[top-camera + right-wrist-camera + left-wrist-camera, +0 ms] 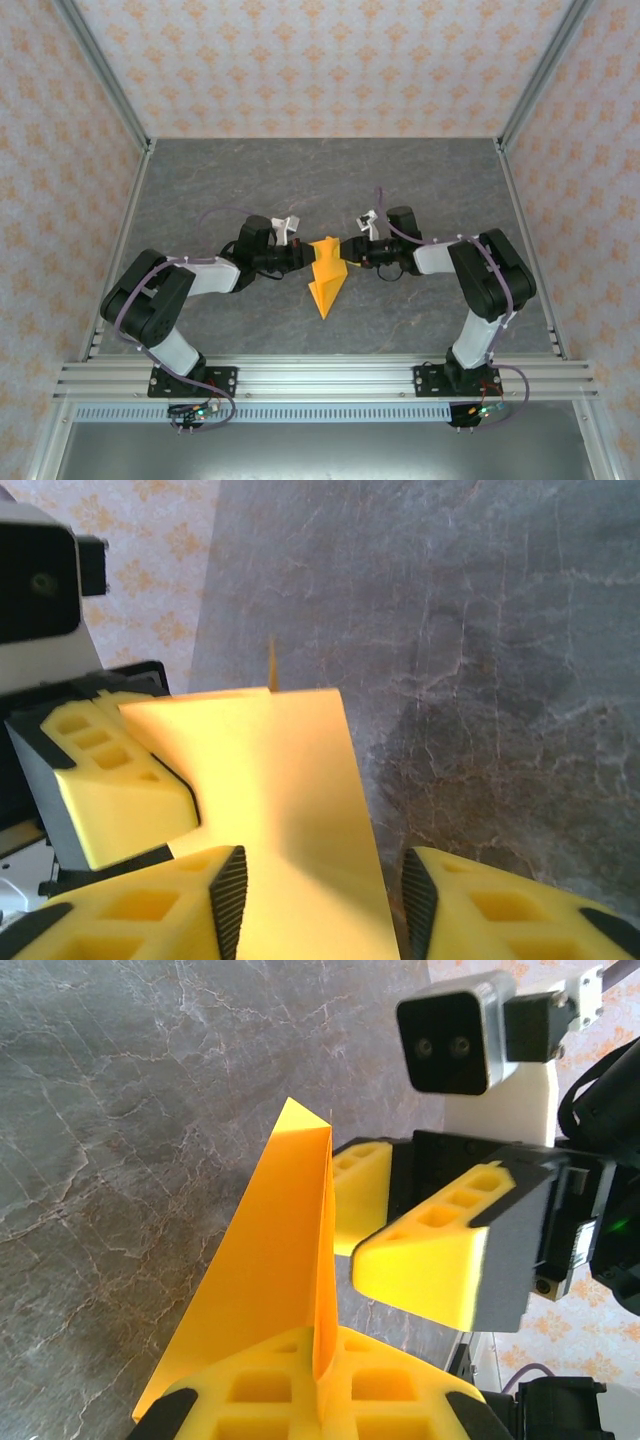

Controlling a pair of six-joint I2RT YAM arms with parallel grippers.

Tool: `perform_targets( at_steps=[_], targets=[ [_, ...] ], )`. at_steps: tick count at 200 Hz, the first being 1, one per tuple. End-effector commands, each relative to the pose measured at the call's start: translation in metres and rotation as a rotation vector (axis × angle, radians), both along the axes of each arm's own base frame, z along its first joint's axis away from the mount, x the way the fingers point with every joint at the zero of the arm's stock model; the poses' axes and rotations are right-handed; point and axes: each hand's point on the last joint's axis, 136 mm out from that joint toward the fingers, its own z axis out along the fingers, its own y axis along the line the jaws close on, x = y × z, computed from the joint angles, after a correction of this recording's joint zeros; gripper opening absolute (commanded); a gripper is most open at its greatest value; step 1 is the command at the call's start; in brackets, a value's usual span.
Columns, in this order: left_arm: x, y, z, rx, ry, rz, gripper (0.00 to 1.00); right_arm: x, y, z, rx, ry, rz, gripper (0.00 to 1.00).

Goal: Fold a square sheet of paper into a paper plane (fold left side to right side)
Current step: Fold the wing for the fifth time at the center of the table.

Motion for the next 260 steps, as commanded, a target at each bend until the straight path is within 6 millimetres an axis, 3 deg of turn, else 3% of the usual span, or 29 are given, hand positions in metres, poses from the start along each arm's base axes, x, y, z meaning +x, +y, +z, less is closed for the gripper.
perform_targets(
  at_steps=[1,83,106,126,151,169,196,216,260],
  targets=[
    [0.000,0.002,-0.001,0.003,-0.023,-0.005,0.00,-0.007,0.001,0.005,0.014,-0.039,0.036,0.41],
    [0.005,0.009,-0.022,0.048,0.021,0.023,0.00,-0.013,-0.007,-0.003,-0.075,-0.031,0.036,0.11],
    [0.006,0.014,-0.027,0.091,0.023,0.039,0.23,-0.016,-0.010,-0.008,-0.113,0.001,0.025,0.00],
    [0.007,0.024,-0.024,0.146,0.005,0.074,0.48,-0.017,-0.015,-0.012,-0.157,0.052,-0.010,0.00],
    [0.005,0.052,-0.012,0.262,-0.047,0.180,0.59,-0.020,-0.018,-0.016,-0.207,0.113,-0.064,0.00],
    [-0.009,0.063,0.003,0.325,-0.106,0.201,0.62,-0.021,-0.017,-0.014,-0.226,0.137,-0.090,0.00],
    [-0.049,0.066,0.019,0.453,-0.156,0.151,0.62,-0.023,-0.011,-0.004,-0.230,0.137,-0.106,0.00],
    [-0.073,0.065,0.021,0.413,-0.137,0.131,0.57,-0.024,-0.009,-0.002,-0.267,0.156,-0.114,0.00],
    [-0.106,0.051,0.020,0.427,-0.170,0.072,0.59,-0.028,0.003,-0.005,-0.363,0.215,-0.137,0.00]
  ],
)
